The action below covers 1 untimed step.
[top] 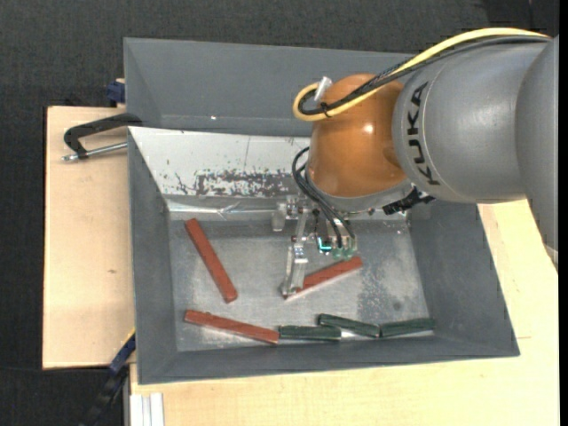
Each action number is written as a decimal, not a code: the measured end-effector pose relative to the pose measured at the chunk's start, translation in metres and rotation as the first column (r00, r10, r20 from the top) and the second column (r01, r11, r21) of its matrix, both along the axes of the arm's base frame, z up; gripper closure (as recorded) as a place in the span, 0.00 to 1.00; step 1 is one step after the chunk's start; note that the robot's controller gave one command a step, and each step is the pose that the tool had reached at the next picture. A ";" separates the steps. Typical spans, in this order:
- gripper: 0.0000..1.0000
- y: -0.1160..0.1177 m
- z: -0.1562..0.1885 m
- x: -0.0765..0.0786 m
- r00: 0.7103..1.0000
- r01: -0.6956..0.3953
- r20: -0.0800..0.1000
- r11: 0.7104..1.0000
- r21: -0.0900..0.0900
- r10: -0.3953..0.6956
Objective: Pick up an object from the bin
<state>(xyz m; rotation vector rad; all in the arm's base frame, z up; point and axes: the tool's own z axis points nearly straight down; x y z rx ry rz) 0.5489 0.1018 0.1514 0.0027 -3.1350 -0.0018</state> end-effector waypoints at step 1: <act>0.00 0.000 0.004 0.002 1.000 0.001 0.008 1.000 0.001 -0.001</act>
Offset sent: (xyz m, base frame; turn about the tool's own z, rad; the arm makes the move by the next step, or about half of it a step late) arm -0.0034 -0.0842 -0.0814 -0.0616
